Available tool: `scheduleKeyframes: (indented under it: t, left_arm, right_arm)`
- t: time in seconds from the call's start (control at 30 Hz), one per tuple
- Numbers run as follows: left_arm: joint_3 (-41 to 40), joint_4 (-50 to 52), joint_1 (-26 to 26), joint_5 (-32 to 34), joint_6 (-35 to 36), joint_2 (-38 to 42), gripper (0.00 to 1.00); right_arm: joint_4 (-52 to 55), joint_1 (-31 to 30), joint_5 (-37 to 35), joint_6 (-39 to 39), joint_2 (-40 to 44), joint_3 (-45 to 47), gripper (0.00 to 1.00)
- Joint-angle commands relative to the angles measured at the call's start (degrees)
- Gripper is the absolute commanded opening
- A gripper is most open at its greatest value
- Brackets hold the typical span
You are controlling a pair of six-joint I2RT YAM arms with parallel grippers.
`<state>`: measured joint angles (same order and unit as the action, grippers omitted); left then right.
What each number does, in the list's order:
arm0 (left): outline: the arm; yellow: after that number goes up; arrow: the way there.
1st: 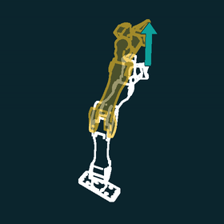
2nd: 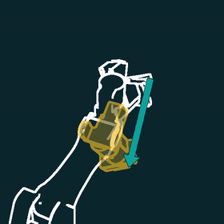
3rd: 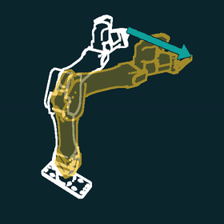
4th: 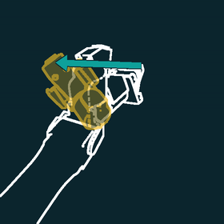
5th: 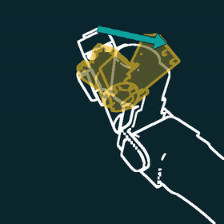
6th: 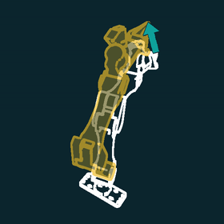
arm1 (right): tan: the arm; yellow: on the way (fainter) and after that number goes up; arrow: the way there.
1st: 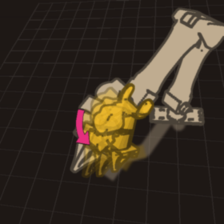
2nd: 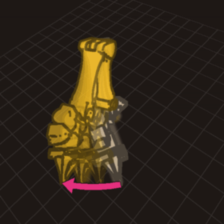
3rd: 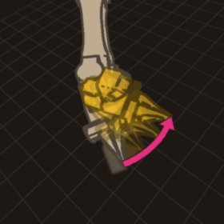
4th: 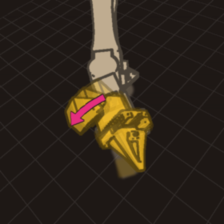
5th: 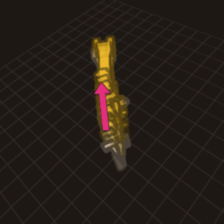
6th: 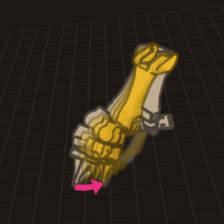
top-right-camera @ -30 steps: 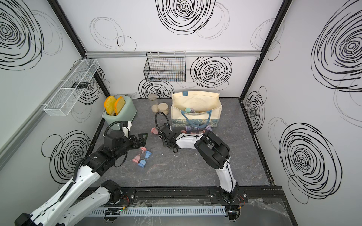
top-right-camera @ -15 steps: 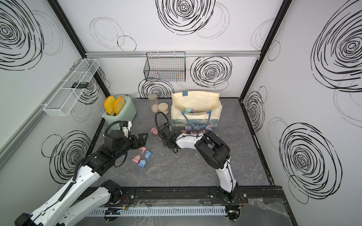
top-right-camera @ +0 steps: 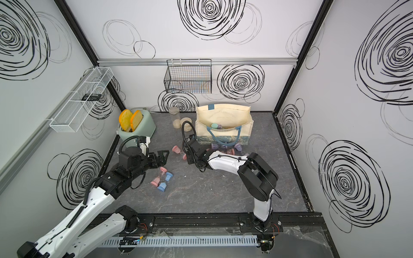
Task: Put the hourglass into the canvas bag
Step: Pick up the hourglass from the center of the board, then place the hourglass in the canvas bag.
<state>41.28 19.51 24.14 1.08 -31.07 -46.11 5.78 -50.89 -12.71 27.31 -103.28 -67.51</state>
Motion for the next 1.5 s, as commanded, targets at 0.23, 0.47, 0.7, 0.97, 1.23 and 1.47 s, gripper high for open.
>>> scheduleKeyframes:
  t: [0.23,0.47,0.7,0.97,1.23,1.47]
  left_arm:
    - [6.3,-2.79,-0.51,-3.38,0.57,-0.73,0.96]
    - [9.47,-2.84,-0.51,-5.76,1.01,-2.14,0.96]
    - [10.61,-4.83,-0.4,-7.67,0.56,-4.24,0.96]
    - [12.49,-7.05,0.64,-10.62,0.4,-8.57,0.96]
    - [14.07,-9.78,3.25,-10.98,0.57,-12.71,0.96]
    - [14.95,-11.67,6.11,-10.15,0.57,-15.52,0.96]
  right_arm:
    - [5.23,2.26,-0.05,-4.85,11.57,-2.09,0.26]
    - [5.19,5.14,0.74,-9.02,18.95,-2.33,0.26]
    - [6.56,13.28,4.94,-12.24,23.12,-3.96,0.26]
    - [10.96,24.2,9.67,-14.94,19.42,-9.13,0.26]
    - [12.95,30.52,12.4,-16.71,13.52,-13.33,0.27]
    - [15.3,31.76,11.48,-18.36,6.95,-17.84,0.27]
